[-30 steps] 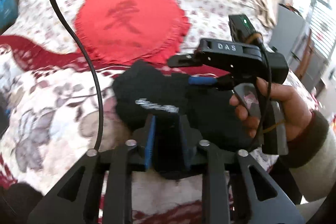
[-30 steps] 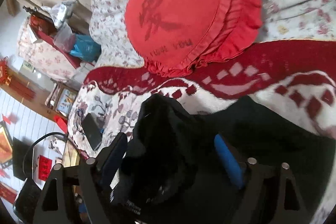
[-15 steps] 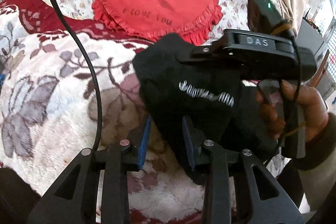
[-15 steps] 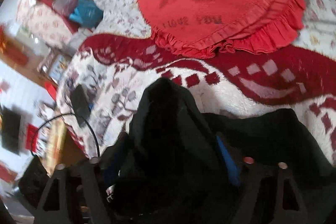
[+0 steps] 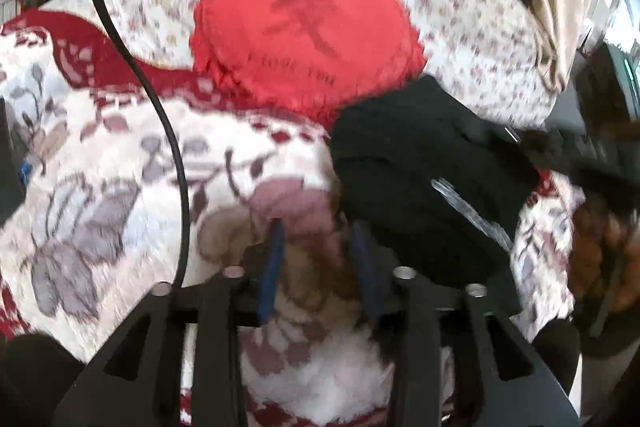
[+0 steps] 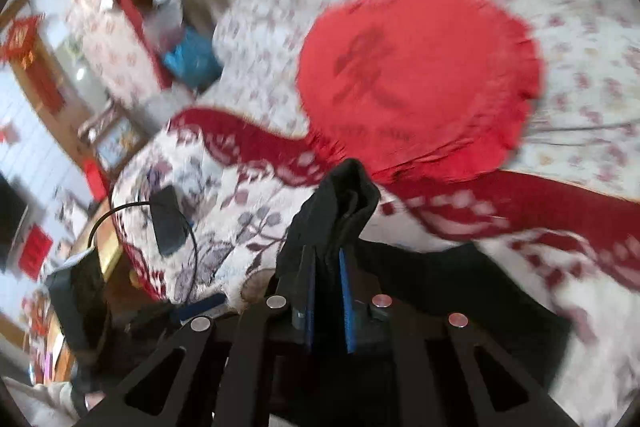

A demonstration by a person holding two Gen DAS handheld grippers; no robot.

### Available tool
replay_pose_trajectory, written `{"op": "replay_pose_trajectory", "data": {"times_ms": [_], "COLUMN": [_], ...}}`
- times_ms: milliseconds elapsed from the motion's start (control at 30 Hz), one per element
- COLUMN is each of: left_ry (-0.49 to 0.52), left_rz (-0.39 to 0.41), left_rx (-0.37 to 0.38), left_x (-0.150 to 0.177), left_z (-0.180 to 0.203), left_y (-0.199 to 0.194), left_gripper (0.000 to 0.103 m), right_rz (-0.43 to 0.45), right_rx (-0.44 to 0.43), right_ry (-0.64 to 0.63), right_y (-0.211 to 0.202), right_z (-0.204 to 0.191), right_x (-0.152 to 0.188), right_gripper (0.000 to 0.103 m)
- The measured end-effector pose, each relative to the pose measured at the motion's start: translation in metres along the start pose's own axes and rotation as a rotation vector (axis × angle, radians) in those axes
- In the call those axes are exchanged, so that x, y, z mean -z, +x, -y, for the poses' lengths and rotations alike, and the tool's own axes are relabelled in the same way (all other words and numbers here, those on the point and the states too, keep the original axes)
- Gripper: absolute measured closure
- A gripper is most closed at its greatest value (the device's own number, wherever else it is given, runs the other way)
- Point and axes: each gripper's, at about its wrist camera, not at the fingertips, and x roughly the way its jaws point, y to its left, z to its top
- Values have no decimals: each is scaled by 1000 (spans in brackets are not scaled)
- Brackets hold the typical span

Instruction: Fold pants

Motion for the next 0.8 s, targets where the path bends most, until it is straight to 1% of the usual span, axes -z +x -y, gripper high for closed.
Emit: {"op": "replay_pose_trajectory", "data": {"times_ms": [33,100,167,233,300,333,367,400,433,467,500,533,600,700,733,800], "left_ry": [-2,7,47,91,118,128,138,151,165,179,190,197,210,227,240,254], "left_rz": [11,10,-9,-37,-67,-78,-89,-102,-107,-108,-104,-98,-95,-100,-102,-122], "left_rx": [9,30,21,15,21,20,20,20,22,22,19,16,9,11,5,-16], "left_x": [-2,-3,-2,2,4,4,5,4,3,3,1,-1,-6,-9,-9,-8], "left_z": [3,9,21,33,45,49,54,59,64,68,72,75,82,97,102,109], "left_y": [-2,-1,5,16,28,32,35,38,39,37,37,38,40,50,55,67], "left_gripper": [55,55,55,55,55,55,55,55,55,55,55,54,49,49,49,49], "right_rz": [23,61,62,9,-65,-81,-69,-48,-18,17,61,80,81,54,37,10], "right_rx": [20,69,125,193,255,266,274,276,298,328,355,357,315,260,246,245], "right_ry": [19,77,142,214,256,277,298,311,314,306,290,272,209,131,110,85], "right_y": [-16,-49,-70,-75,-63,-58,-59,-64,-72,-82,-94,-101,-104,-86,-74,-52], "right_z": [7,27,51,77,99,108,113,115,115,114,112,109,97,75,71,68], "right_x": [7,27,51,80,103,112,114,113,110,105,98,93,78,68,66,65], "right_gripper": [93,93,93,93,92,90,86,77,70,59,58,58,58,59,59,60]}}
